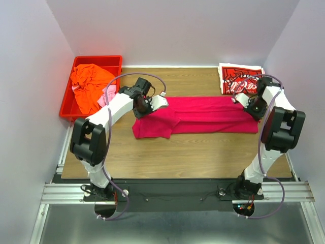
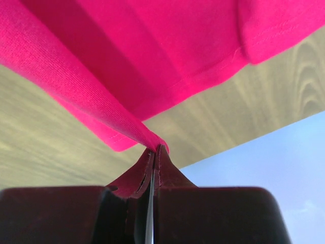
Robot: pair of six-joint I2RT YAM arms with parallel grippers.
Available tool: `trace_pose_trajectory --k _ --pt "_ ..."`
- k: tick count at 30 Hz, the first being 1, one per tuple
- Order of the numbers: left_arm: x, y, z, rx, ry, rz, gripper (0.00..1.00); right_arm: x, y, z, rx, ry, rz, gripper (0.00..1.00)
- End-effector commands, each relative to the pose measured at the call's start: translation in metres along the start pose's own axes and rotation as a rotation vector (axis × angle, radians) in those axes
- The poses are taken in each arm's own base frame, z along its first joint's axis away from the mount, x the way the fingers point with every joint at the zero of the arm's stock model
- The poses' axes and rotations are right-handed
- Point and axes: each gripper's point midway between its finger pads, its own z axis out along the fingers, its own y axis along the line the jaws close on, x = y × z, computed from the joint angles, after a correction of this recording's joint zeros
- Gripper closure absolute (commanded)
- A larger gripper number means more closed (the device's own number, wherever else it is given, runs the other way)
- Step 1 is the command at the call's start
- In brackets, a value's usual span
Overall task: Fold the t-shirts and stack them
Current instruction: Fold the tshirt
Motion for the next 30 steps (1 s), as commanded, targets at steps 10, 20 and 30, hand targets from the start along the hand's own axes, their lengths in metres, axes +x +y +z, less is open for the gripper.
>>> trace_pose_trajectory --k 10,20,30 --pt "0.002 0.051 0.017 -0.039 0.008 0.006 1.0 -0.032 -0.037 0.013 0.012 0.01 -0.007 0.97" --pt "0.009 0.074 0.023 -0.075 -0.007 -0.085 0.64 -0.05 -0.075 -0.012 0.131 -0.086 0.142 0.6" --pt "0.028 0.035 -0.028 -0.003 -0.166 -0.295 0.5 -0.031 -0.012 -0.034 -0.14 -0.299 0.503 0.57"
